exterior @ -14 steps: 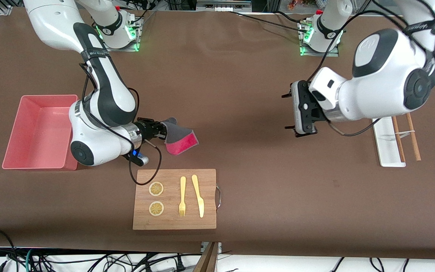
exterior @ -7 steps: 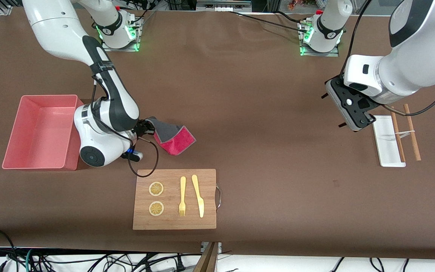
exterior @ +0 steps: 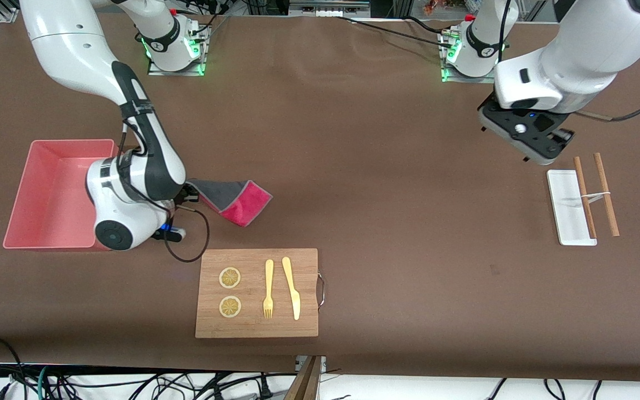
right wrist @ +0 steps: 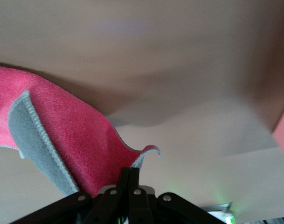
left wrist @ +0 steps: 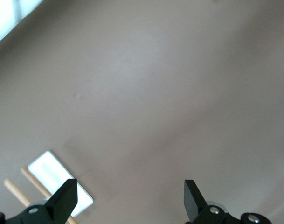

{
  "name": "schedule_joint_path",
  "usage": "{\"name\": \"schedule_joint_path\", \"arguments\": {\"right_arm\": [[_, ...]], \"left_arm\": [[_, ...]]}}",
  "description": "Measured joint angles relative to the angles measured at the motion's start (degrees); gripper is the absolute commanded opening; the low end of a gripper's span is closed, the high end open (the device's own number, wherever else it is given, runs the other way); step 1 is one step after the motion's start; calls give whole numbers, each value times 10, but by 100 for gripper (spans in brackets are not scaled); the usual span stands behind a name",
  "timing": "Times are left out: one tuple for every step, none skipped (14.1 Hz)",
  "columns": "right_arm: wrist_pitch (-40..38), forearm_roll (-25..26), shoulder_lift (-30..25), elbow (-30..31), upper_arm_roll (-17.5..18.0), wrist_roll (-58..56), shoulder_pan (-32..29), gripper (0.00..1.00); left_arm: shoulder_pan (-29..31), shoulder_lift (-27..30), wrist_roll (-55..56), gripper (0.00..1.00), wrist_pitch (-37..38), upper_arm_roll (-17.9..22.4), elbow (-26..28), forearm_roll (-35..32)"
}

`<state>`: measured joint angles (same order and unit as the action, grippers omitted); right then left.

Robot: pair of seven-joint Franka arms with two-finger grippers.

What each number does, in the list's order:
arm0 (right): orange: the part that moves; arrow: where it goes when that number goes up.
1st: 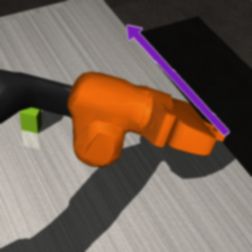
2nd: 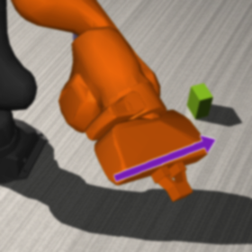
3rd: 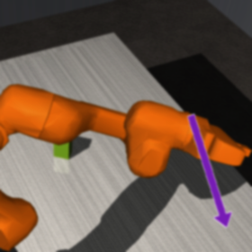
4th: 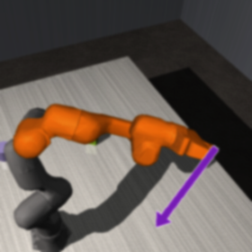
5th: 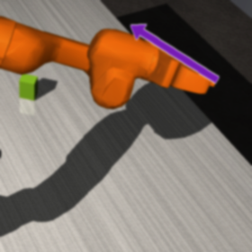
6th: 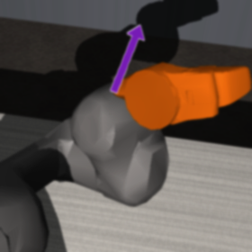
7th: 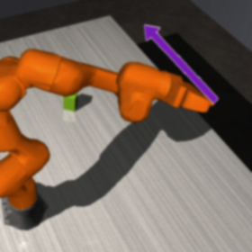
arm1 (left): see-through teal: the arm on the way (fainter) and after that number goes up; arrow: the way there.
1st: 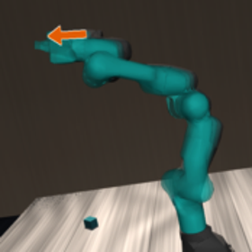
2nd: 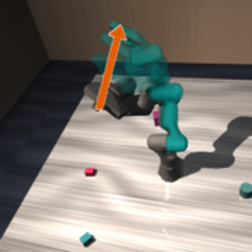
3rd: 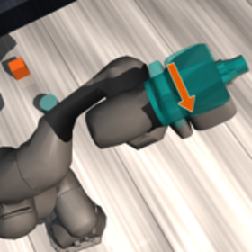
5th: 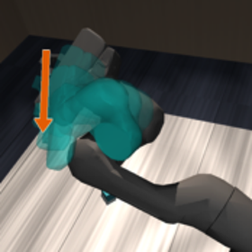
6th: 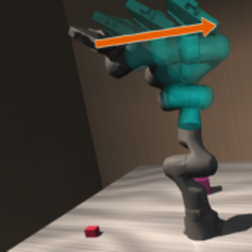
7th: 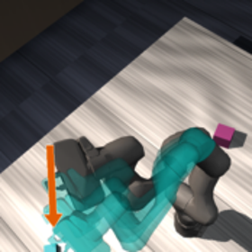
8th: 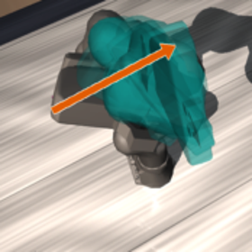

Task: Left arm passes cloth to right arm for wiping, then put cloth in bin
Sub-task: 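Move the cloth with the right gripper while the left gripper retracts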

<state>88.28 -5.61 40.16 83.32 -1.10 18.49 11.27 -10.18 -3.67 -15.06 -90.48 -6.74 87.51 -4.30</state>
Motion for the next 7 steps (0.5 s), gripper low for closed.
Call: {"name": "schedule_joint_path", "arguments": {"right_arm": [[0, 8, 0, 0, -12, -22, -2, 0], [0, 21, 0, 0, -23, -45, -4, 0], [0, 36, 0, 0, -35, -71, -5, 0], [0, 47, 0, 0, -45, -96, -7, 0], [0, 52, 0, 0, -53, -113, -9, 0], [1, 57, 0, 0, -56, -123, -12, 0], [2, 66, 0, 0, -57, -127, -14, 0]], "left_arm": [[10, 22, 36, 100, -37, 4, 30, 0], [25, 41, 64, 100, -69, 6, 61, 0], [43, 55, 80, 100, -86, 7, 85, 3], [62, 62, 84, 100, -93, 8, 100, 10], [77, 62, 86, 100, -96, 9, 109, 14], [88, 61, 88, 100, -98, 9, 115, 17], [93, 60, 90, 100, -98, 9, 118, 19]]}}
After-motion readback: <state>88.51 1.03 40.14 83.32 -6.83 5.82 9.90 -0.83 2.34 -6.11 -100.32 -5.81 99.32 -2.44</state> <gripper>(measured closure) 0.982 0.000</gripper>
